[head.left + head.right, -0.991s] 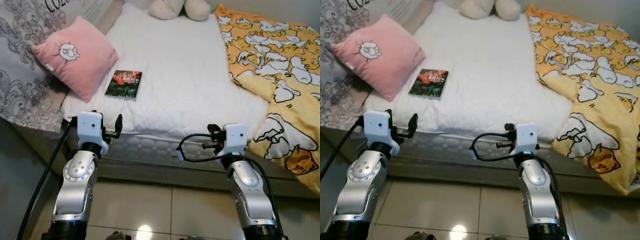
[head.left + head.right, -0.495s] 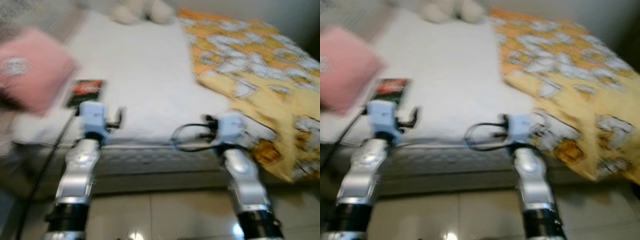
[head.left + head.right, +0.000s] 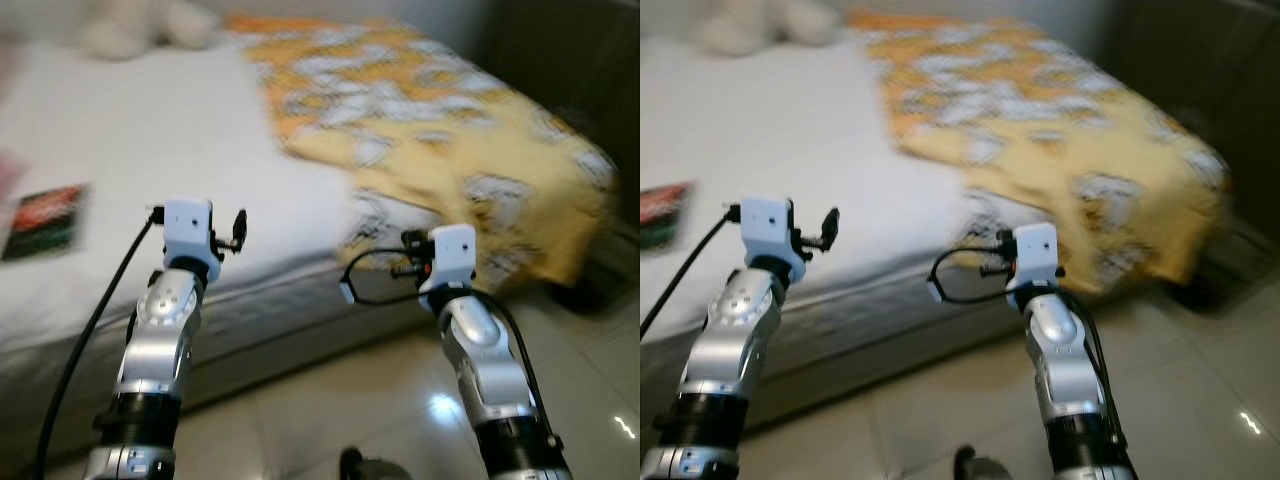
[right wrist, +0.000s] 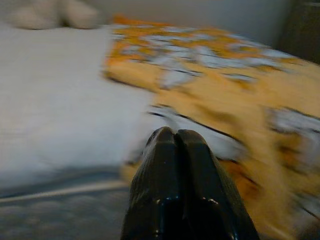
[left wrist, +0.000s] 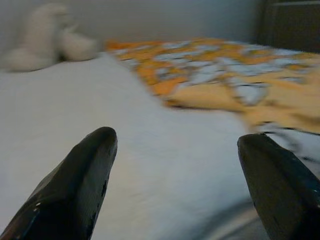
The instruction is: Clean up the room
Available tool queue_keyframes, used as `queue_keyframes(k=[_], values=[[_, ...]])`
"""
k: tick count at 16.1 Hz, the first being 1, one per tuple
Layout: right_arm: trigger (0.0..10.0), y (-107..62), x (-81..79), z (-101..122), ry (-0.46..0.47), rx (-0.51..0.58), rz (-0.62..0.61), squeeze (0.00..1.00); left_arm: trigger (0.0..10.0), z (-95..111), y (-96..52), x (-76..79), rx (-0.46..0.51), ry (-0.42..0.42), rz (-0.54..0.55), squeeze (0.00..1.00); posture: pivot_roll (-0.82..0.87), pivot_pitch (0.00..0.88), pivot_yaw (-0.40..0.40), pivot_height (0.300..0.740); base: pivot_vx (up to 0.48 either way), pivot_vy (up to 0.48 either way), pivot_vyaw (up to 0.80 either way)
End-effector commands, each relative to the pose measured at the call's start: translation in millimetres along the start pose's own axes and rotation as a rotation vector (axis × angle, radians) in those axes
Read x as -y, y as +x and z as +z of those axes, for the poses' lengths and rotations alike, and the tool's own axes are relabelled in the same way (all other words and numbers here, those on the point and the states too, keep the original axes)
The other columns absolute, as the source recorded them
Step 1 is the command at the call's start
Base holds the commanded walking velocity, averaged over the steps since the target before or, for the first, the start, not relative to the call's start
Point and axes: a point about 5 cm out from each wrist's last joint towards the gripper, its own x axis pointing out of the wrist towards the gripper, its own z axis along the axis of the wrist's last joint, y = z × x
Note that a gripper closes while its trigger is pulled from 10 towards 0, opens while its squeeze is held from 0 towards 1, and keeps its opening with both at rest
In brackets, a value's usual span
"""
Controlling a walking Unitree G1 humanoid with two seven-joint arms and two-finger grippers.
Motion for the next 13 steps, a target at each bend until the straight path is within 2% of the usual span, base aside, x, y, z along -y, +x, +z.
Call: queue_keyframes(k=[1,3,4,5,6,7,13], values=[[10.0,1.1,4.9,2,-0.002,0.009,-0.019,0.00,10.0,0,5.2,4.3,-0.009,0.014,-0.018,0.00,-0.11,0.000,-0.014,0.740,0.000,0.480,-0.59],[10.0,2.5,9.2,-2,-0.044,-0.017,-0.061,0.00,10.0,1,7.6,5.1,-0.011,0.023,-0.015,0.00,-0.11,0.000,-0.011,0.736,0.000,0.478,-0.51],[10.0,3.1,11.3,-5,-0.024,-0.040,-0.080,0.00,10.0,1,8.7,4.9,-0.012,0.029,-0.005,0.00,-0.11,0.000,-0.011,0.731,0.000,0.000,0.00],[10.0,3.2,13.7,-7,0.001,-0.048,-0.100,1.00,10.0,0,10.2,4.6,-0.020,0.036,0.007,0.00,-0.11,0.000,-0.011,0.726,0.000,0.000,0.00],[10.0,3.0,16.0,-8,0.025,-0.051,-0.120,1.00,10.0,0,12.0,5.3,-0.026,0.027,0.013,0.00,-0.12,0.000,-0.008,0.726,0.000,0.000,0.00],[10.0,3.1,18.3,-9,0.007,-0.057,-0.139,1.00,10.0,0,12.8,6.2,-0.024,0.029,0.013,0.00,-0.12,0.000,-0.008,0.726,0.000,0.000,0.00],[10.0,3.6,13.2,-6,0.016,-0.019,-0.094,1.00,10.0,-1,13.6,7.3,-0.017,0.013,0.012,0.00,-0.12,0.000,-0.007,0.726,0.000,0.000,0.00]])
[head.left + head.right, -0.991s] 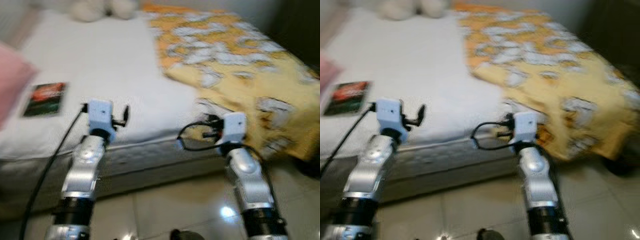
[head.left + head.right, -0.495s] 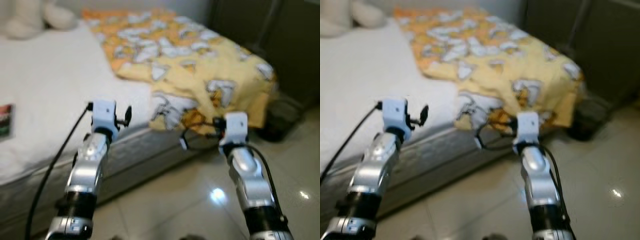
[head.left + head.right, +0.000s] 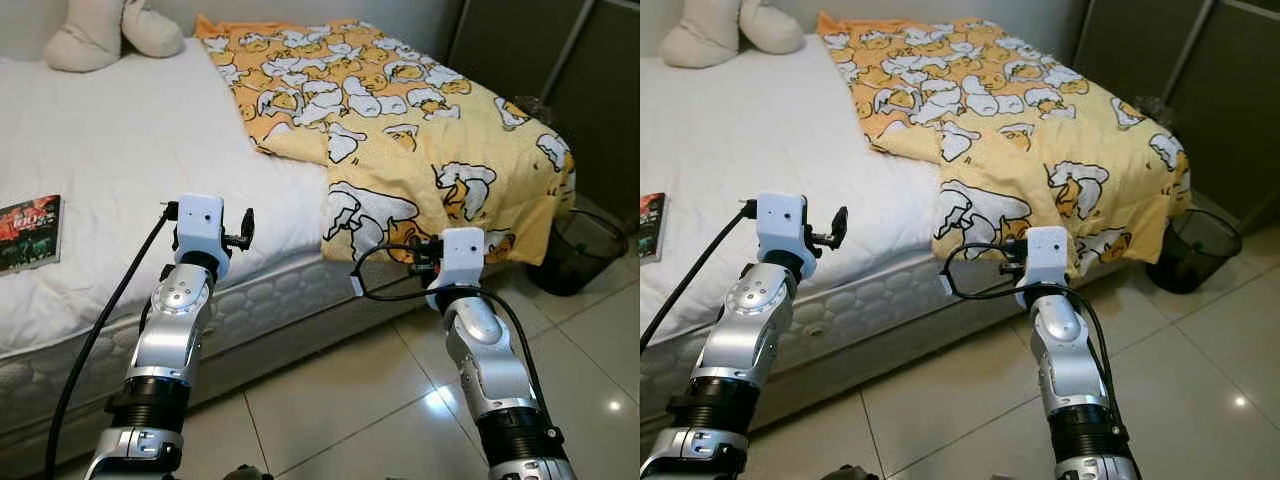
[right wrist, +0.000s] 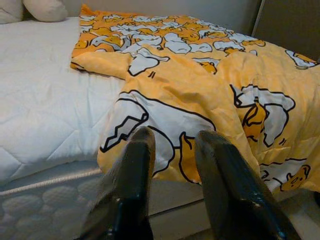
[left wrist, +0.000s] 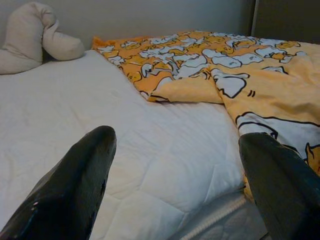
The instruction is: Clean up the room
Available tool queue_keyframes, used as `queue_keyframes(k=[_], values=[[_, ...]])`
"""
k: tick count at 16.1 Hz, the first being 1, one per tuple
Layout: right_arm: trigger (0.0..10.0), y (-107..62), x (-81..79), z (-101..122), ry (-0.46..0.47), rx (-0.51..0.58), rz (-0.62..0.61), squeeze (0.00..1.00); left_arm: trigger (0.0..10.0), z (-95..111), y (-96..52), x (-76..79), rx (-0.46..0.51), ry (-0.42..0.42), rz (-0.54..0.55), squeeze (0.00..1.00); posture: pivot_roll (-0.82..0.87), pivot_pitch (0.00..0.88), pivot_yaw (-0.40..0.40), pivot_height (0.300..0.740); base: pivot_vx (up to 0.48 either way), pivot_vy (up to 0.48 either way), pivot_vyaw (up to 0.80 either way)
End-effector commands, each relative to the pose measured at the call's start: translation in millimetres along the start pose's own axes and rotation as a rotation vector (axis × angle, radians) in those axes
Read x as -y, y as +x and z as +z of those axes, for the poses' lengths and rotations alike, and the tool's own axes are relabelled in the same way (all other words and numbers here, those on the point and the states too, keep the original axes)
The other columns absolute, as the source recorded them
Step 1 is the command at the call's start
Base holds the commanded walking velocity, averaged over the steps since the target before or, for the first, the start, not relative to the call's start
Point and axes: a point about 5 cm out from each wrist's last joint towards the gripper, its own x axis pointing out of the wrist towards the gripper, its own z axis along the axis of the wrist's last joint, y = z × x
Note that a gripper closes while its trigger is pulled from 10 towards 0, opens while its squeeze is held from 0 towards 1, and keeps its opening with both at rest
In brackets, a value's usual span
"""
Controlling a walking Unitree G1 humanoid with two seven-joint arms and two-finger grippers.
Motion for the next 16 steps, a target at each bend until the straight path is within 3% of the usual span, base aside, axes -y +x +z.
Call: queue_keyframes(k=[1,16], values=[[10.0,0.5,-0.1,3.0,0.001,0.020,0.006,1.00,10.0,1.1,2.4,2.2,0.002,-0.001,-0.005,0.00,-0.12,0.000,-0.008,0.726,0.000,0.000,0.00],[10.0,1.6,3.9,-0.2,-0.014,0.009,-0.002,1.00,10.0,-5.1,7.7,5.2,-0.023,0.010,-0.021,0.00,-0.13,0.000,-0.005,0.726,0.000,0.000,0.00]])
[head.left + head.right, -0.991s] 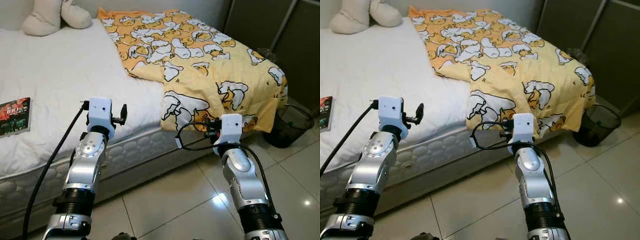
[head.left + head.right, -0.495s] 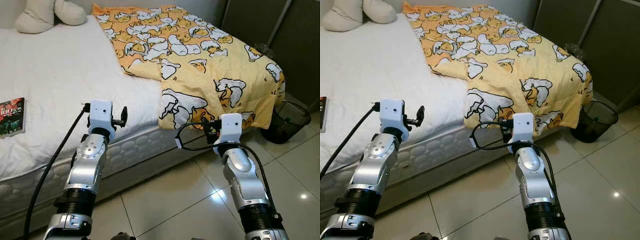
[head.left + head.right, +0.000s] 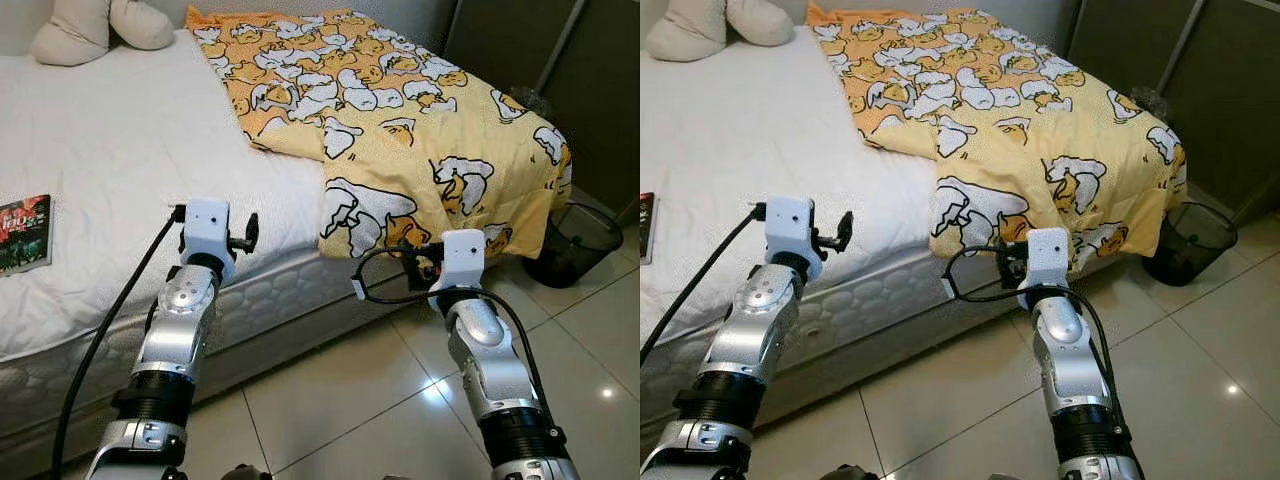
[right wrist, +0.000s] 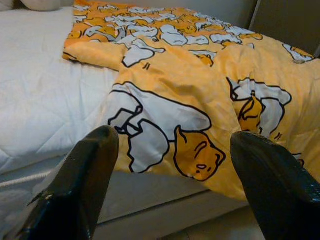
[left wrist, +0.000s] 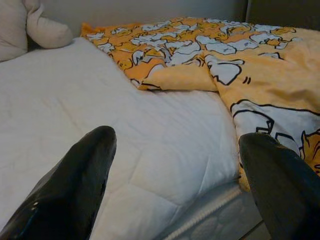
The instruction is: Clean up the room
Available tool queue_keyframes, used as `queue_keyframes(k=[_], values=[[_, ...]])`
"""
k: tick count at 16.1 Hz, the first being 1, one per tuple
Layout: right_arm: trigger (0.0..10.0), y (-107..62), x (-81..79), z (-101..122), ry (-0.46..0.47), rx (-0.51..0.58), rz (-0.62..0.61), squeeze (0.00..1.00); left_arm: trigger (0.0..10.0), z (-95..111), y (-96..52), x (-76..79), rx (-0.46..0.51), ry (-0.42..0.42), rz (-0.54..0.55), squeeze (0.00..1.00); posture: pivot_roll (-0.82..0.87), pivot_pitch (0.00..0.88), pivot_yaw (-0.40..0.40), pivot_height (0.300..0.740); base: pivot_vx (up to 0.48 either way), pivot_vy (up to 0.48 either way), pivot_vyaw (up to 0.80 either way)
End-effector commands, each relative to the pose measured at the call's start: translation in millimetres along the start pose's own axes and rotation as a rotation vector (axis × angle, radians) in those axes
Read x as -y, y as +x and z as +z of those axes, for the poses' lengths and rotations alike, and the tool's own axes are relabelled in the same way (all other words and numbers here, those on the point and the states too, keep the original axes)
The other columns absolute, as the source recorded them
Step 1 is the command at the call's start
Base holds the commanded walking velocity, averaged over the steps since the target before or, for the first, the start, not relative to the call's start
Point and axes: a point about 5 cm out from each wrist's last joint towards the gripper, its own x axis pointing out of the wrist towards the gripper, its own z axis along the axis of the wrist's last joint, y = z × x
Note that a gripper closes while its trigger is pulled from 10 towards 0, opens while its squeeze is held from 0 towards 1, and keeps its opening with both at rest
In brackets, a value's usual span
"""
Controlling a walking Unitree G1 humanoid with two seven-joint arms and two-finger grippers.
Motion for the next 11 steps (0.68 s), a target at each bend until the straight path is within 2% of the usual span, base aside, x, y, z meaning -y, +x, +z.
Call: queue_keyframes(k=[1,3,9,11], values=[[10.0,2.0,-0.4,5.6,-0.001,0.022,0.005,1.00,10.0,2.1,3.0,1.7,0.006,0.011,-0.010,0.00,-0.13,0.000,-0.005,0.726,0.255,0.000,0.00],[10.0,2.9,-1.9,4.9,-0.003,0.013,-0.001,1.00,10.0,0.5,4.9,1.1,-0.006,0.010,0.015,0.00,-0.13,0.000,-0.005,0.726,0.469,0.000,0.00],[10.0,3.9,-3.4,5.1,-0.013,0.009,0.005,1.00,10.0,1.5,9.1,0.1,-0.016,0.000,0.042,0.00,-0.14,0.000,-0.007,0.726,0.464,0.000,-0.76],[10.0,5.0,-4.6,6.1,-0.040,0.013,0.012,0.99,10.0,1.2,11.5,-2.6,-0.026,0.023,0.065,0.00,-0.14,0.000,-0.006,0.726,0.459,0.000,0.00]])
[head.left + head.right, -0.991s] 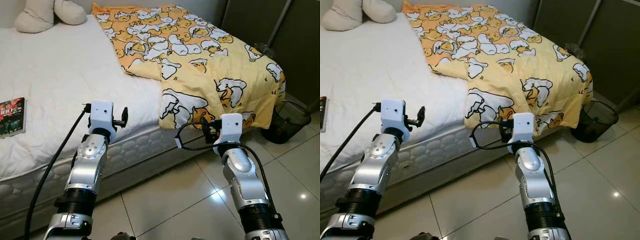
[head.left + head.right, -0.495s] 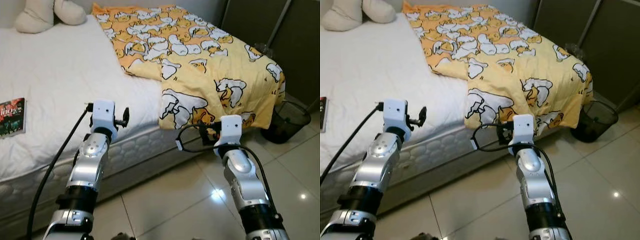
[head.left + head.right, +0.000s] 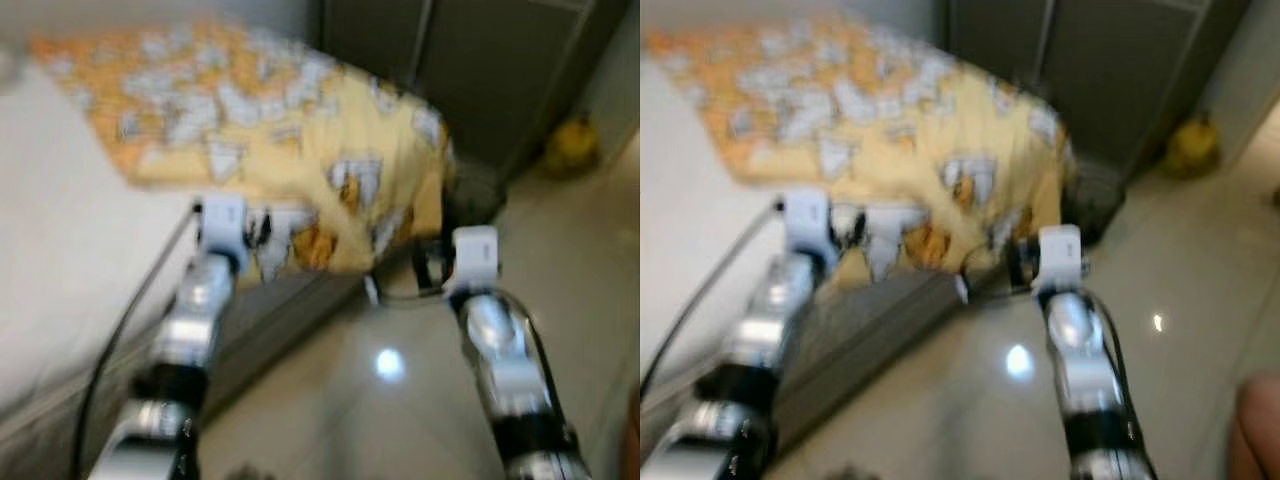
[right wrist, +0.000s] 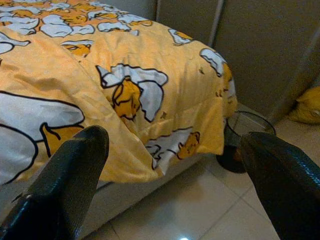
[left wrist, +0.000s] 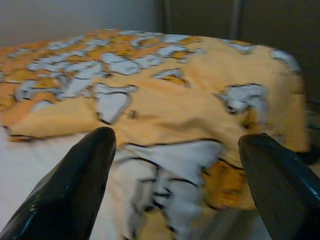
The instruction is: Clean up the room
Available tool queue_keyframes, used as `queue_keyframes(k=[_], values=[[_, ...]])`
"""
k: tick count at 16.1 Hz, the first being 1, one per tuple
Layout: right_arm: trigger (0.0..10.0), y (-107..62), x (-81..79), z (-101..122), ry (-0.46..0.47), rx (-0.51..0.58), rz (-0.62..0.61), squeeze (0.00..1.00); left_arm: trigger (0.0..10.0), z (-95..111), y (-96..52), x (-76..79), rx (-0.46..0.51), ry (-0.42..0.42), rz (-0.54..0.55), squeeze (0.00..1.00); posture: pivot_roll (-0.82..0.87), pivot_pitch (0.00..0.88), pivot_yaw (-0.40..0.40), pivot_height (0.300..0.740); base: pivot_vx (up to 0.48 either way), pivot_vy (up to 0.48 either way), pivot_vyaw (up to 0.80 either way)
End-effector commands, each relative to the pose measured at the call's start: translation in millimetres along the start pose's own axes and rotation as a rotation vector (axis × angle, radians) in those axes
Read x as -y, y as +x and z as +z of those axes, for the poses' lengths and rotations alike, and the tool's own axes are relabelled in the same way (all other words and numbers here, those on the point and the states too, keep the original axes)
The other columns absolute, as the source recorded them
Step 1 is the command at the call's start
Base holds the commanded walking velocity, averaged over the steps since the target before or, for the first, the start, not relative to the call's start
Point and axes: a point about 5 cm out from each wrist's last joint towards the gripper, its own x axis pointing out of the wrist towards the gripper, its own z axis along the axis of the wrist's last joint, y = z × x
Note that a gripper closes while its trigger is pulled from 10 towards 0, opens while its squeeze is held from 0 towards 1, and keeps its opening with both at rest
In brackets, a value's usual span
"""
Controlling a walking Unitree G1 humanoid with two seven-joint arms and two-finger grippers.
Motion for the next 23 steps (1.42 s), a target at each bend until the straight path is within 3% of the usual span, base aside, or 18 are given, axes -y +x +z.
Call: queue_keyframes(k=[1,3,15,18,19,20,21,23], values=[[10.0,4.9,-11.9,8,-0.017,0.019,0.037,0.00,10.0,-2,1.7,-11.5,-0.018,0.028,0.057,0.00,-0.14,0.000,-0.005,0.726,0.446,0.000,0.00],[10.0,5.2,-12.1,8,-0.016,0.023,0.035,0.00,10.0,-2,3.1,-12.0,-0.025,0.019,0.061,0.00,-0.14,0.000,-0.005,0.726,0.000,0.000,0.00],[10.0,3.3,-16.6,5,-0.010,0.012,0.056,0.00,10.0,-5,10.7,-9.7,-0.079,0.047,0.087,0.00,-0.16,0.000,0.006,0.726,0.431,0.043,0.00],[10.0,1.3,-17.4,-3,0.026,-0.062,0.068,0.00,10.0,-23,14.0,-19.1,-0.235,0.077,0.154,0.00,-0.17,0.000,0.011,0.726,0.292,0.000,0.00],[10.0,-1.1,-21.1,-10,0.035,-0.139,0.102,0.00,10.0,-28,19.8,-16.6,-0.313,0.053,0.112,0.00,-0.19,0.000,0.011,0.726,0.000,0.000,0.00],[10.0,-2.3,-22.4,-10,0.033,-0.147,0.113,0.00,10.0,-32,21.0,-11.1,-0.366,0.070,0.055,0.00,-0.19,0.000,0.012,0.726,0.000,0.000,0.00],[10.0,-5.9,-24.1,-11,0.004,-0.153,0.147,0.00,10.0,-41,21.3,3.9,-0.460,0.089,-0.095,0.00,-0.22,0.000,0.028,0.726,0.000,0.000,0.00],[10.0,-12.7,-24.1,-14,-0.031,-0.177,0.189,0.00,10.0,-55,15.4,8.4,-0.549,0.145,-0.176,0.00,-0.25,0.000,0.054,0.726,0.000,0.000,0.00]])
